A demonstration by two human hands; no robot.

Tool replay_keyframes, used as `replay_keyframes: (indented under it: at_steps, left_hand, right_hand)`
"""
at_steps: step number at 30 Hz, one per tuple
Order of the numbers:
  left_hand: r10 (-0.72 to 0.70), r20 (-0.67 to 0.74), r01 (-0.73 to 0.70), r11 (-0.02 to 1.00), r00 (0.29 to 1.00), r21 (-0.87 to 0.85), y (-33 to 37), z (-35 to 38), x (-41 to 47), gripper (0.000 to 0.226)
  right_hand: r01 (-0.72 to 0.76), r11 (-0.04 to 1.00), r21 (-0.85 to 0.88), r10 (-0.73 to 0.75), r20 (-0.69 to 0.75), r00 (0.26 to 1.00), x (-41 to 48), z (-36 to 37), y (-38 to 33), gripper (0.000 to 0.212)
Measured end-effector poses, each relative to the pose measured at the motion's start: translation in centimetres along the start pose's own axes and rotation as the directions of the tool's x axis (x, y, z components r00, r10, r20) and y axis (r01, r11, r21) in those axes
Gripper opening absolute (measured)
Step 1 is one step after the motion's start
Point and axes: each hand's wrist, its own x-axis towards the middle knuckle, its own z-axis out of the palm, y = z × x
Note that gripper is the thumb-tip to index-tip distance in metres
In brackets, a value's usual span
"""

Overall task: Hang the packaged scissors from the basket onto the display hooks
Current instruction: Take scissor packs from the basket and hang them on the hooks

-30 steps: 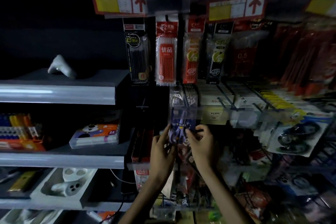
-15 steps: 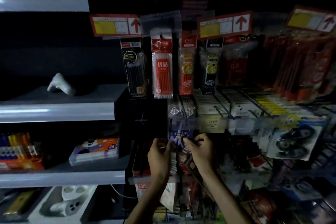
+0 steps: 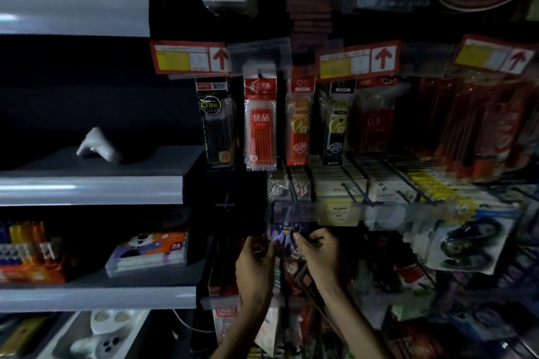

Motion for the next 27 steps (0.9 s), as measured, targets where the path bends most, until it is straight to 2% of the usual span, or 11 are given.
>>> replay_keyframes:
  at_steps: [8,12,15,18,21,24,27]
  left_hand:
    - [-0.053,-0.054,0.055,0.998,0.997,0.031,0.5,-0.3,-1.3,0.027]
    - [-0.072,-0.043,0.071,0.997,0.996,-0.024,0.7,-1.2,-2.1,0.025]
    - [-0.066,0.045,0.070,0.993,0.997,-0.096,0.4,-2.2,-2.9,0.019]
    - [-0.051,0.160,0.081,0.978,0.986,-0.190,1.2,-3.3,-4.7,0.015]
    - [-0.096,0.289,0.173,0.952,0.952,-0.252,2.2,-4.2,-6.5,0.020]
    - [-0.108,0.311,0.200,0.939,0.944,-0.281,2.5,-4.3,-7.9,0.023]
    - [-0.116,0.295,0.209,0.929,0.948,-0.306,2.7,-4.3,-8.3,0.021]
  right_hand:
    - [0.016,1.000,0.007,-0.016,0.004,1.000,-1.2,-0.7,-0.7,0.030]
    - [0.010,1.000,-0.017,-0.010,-0.031,0.999,-2.3,-1.6,-0.3,0.034]
    - [0.021,0.996,-0.085,-0.028,-0.075,0.997,-3.7,-3.0,-0.6,0.049]
    - [0.007,0.999,0.032,-0.005,-0.076,0.997,-4.9,-3.8,-1.2,0.050]
    - [-0.038,0.991,0.128,0.046,-0.058,0.997,-5.7,-4.0,-2.0,0.043]
    - [-0.077,0.984,0.158,0.087,-0.057,0.995,-6.0,-4.0,-2.3,0.041]
    - [-0.087,0.972,0.217,0.101,-0.057,0.993,-6.5,-3.7,-2.6,0.061]
